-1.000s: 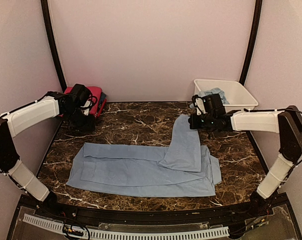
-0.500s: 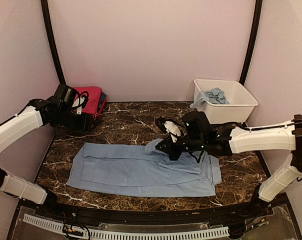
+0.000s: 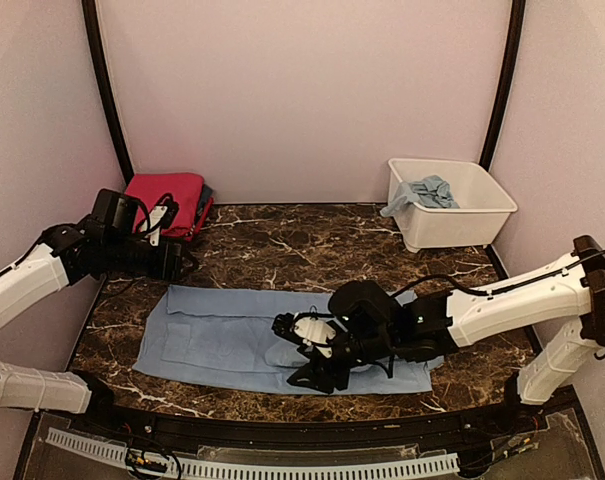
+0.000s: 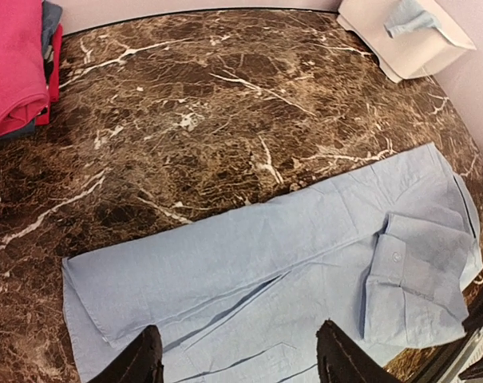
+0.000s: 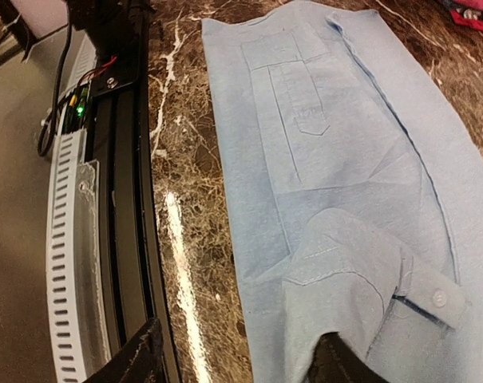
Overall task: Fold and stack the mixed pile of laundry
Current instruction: Smooth out the rectangle-folded shirt at the center of the board.
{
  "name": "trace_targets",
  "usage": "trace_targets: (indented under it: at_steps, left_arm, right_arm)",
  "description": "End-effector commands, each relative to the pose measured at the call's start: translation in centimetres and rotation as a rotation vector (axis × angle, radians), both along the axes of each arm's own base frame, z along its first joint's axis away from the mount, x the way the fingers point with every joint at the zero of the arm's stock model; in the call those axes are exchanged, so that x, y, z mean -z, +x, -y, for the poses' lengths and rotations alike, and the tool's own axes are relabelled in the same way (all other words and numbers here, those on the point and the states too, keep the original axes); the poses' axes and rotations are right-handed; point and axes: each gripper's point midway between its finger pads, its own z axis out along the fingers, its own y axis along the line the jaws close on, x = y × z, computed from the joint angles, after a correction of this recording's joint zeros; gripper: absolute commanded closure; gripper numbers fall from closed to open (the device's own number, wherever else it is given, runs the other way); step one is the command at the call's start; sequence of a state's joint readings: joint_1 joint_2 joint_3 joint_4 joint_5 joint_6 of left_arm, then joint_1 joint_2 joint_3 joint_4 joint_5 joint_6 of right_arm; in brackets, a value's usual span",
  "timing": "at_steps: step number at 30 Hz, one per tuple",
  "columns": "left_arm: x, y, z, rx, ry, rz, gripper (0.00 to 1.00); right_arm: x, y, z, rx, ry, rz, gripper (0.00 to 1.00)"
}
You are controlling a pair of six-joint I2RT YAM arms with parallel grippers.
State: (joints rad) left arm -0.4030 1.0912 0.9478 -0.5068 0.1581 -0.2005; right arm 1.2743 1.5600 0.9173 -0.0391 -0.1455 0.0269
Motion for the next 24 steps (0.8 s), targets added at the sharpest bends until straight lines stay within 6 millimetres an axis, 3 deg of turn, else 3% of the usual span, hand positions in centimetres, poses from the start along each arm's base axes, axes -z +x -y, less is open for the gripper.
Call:
trace_targets:
  at_steps: [1,4,8,11,13,19,21,24]
  left_arm:
    - [-2.4,-2.2,1.9,0.147,-0.017,0.168,0.35]
    - [-2.7,-2.9,2.3,0.185,0.013,0.231,0.34]
    - [-1.6,-3.3,3.1,0.246,0.118,0.253,0.34]
    - [-1.5,-3.2,3.5,0.276,0.149,0.261,0.34]
    - [-1.8,-3.1,3.7,0.285,0.147,0.276,0.34]
    - [-1.2,-3.7,4.7,0.366,0.16,0.277,0.35]
    - [-0.6,-4.4,5.7,0.436,0.174,0.279,0.35]
    - [0.3,-5.7,7.6,0.553,0.214,0.294,0.35]
  right_arm:
    - [-3.7,-0.3,0.9,0.006,0.091,-0.004,0.36]
    - [-5.0,1.5,2.0,0.098,0.123,-0.052,0.3]
    - [-5.0,3.4,3.5,0.17,0.132,-0.188,0.3]
    - [-4.3,0.2,3.6,0.011,0.114,-0.294,0.28]
    - [-2.7,-1.5,4.1,-0.037,0.06,-0.344,0.28]
    - [2.3,-3.5,6.1,-0.032,-0.164,-0.362,0.32]
    - [2.2,-3.8,6.4,-0.04,-0.168,-0.369,0.32]
    - [0.2,-4.0,6.3,-0.058,-0.1,-0.356,0.29]
